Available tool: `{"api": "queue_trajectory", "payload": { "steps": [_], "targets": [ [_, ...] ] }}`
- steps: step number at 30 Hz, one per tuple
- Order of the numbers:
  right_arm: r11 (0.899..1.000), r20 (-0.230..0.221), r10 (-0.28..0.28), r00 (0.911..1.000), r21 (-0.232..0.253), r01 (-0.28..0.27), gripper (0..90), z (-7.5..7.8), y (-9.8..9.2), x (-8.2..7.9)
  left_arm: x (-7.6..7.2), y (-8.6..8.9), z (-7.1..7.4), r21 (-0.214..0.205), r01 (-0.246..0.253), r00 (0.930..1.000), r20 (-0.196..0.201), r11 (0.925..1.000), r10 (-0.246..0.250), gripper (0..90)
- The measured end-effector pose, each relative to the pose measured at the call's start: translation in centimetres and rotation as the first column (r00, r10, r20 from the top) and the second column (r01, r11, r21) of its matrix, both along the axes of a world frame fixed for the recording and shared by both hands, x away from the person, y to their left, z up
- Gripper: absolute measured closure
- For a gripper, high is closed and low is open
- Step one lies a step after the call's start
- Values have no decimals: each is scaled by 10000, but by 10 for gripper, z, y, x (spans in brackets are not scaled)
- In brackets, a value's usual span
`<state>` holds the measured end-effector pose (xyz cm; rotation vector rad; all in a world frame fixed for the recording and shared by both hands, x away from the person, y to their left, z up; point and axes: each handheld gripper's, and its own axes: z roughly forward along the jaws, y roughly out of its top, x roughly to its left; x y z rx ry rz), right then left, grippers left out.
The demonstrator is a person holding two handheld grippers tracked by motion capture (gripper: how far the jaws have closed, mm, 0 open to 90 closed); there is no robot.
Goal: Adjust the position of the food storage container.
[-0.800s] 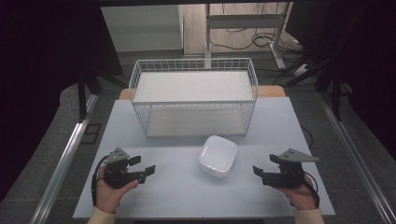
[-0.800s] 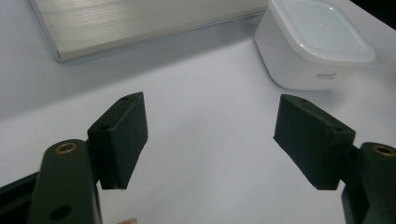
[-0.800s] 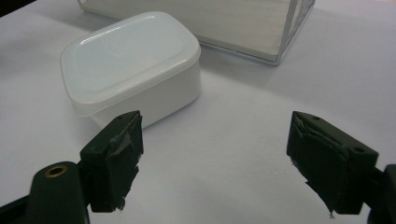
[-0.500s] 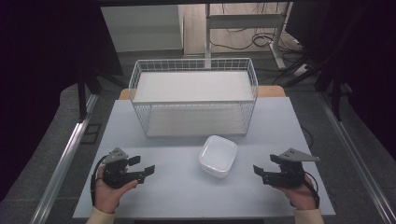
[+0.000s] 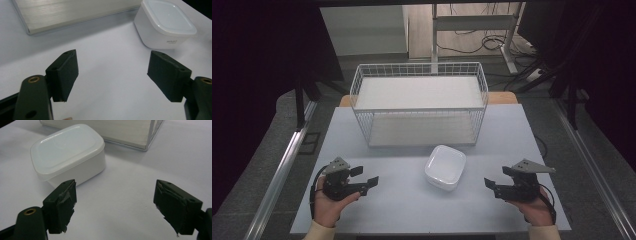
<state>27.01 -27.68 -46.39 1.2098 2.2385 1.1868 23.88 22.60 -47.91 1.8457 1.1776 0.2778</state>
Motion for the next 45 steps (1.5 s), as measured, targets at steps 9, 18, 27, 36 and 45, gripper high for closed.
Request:
{"api": "queue_trajectory", "payload": {
  "steps": [9, 18, 27, 36, 45],
  "targets": [
    [9998, -12, 212, 9998, -41, -213, 201, 8, 9, 3, 2, 3, 0, 186, -57, 10000, 75, 9998, 56, 239],
    [9994, -363, 347, 9987, 83, -344, 253, 17, 19, 13, 2, 6, 2, 155, -43, 9999, 102, 9999, 41, 239],
    [9985, -482, 472, 9977, -243, -484, 301, 29, 40, 28, 1, 0, 5, 214, 200, 9996, 213, 9996, -205, 237],
    [9965, -534, 709, 9961, -399, -731, 357, 37, 53, 40, 0, -3, 5, 251, 126, 9997, 227, 9996, -132, 234],
    [9966, -770, 641, 9950, -475, -679, 416, 38, 59, 56, 1, -4, 3, 290, 136, 9997, 179, 9995, -142, 232]
  ]
}}
